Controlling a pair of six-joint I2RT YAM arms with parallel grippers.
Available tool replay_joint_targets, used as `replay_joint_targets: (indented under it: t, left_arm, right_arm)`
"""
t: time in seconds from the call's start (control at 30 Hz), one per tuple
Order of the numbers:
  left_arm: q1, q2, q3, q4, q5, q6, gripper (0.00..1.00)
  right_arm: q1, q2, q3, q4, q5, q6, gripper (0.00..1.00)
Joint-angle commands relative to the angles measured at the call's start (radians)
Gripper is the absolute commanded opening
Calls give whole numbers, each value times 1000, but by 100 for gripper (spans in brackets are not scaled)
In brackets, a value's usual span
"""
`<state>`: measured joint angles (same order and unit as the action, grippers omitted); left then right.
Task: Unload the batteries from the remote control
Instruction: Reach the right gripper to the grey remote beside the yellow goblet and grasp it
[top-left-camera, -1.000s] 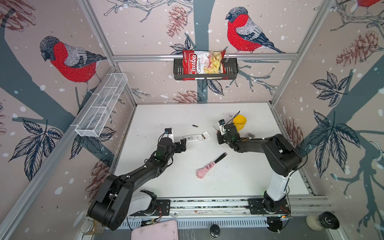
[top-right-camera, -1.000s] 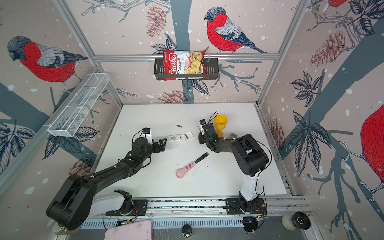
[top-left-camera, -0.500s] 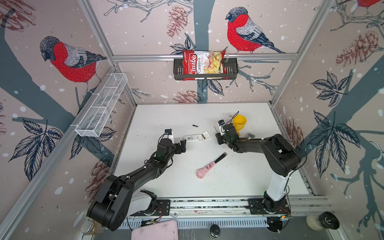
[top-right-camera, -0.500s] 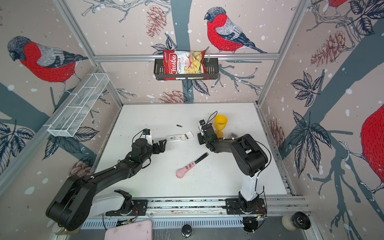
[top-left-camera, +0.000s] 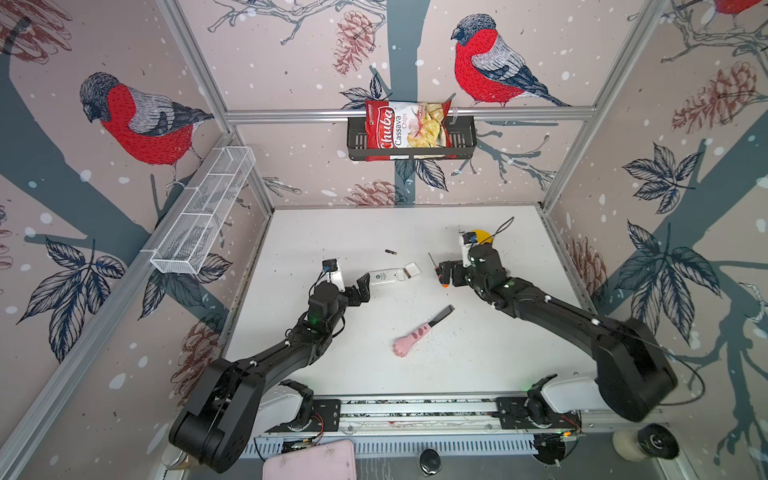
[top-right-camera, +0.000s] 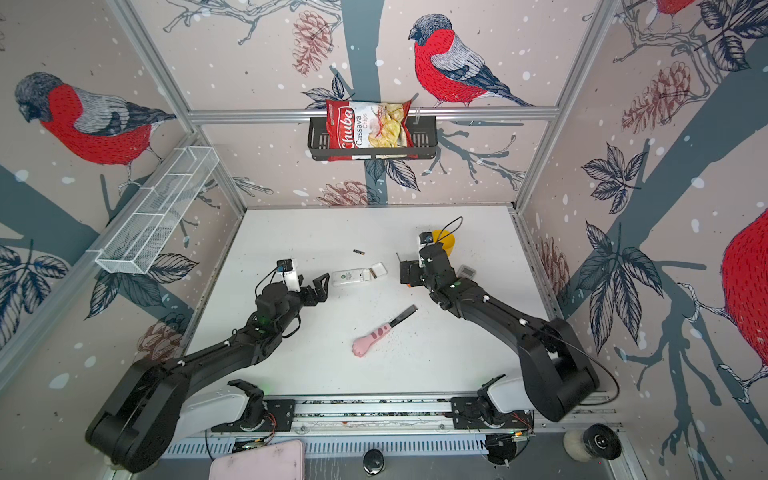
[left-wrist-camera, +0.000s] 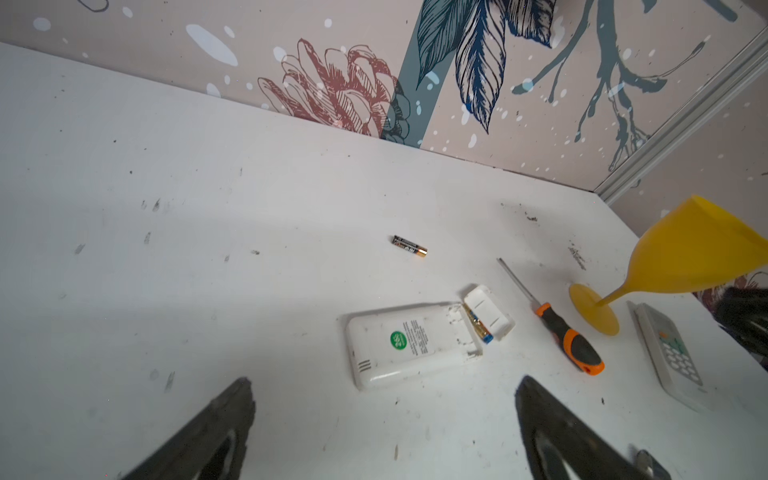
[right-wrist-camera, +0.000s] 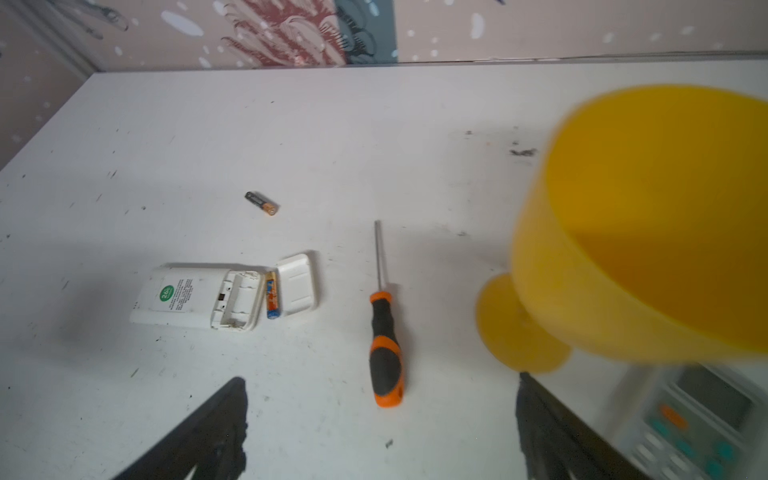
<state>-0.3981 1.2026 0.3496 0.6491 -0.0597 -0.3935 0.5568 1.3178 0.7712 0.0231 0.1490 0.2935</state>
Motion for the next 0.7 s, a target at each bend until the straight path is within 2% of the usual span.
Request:
replay_joint_targets:
  t: [0.0,0.13,0.27,0.33,0.4,0.47,0.67]
  left_arm:
    - [-1,38,83,-15,30,-3,97]
    - [-1,85,139,-76,55,-37,97]
    - [-1,103,122,-86,27,-62,97]
    - [-1,96,121,-120,12,-44,97]
    - [-1,79,121,-151,-4,-21,97]
    - [-2,60,115,-161,-12,-10,97]
    - [-18,31,97,-144,-10,17,97]
  right_arm:
    - [-58,-169,-85,-124,72,116,99]
    - [-193,-407,-208,-116,85,204,100]
    - [-316,-472,-217,-163,91,271,99]
    - [-382,-427,-196,-181,58,298,95]
    - [-467,-356,-190,-149,-42,330,86]
    - [-513,-279,-179,-108,-98,341,81]
    - [-542,52,20,-162,-144,252,90]
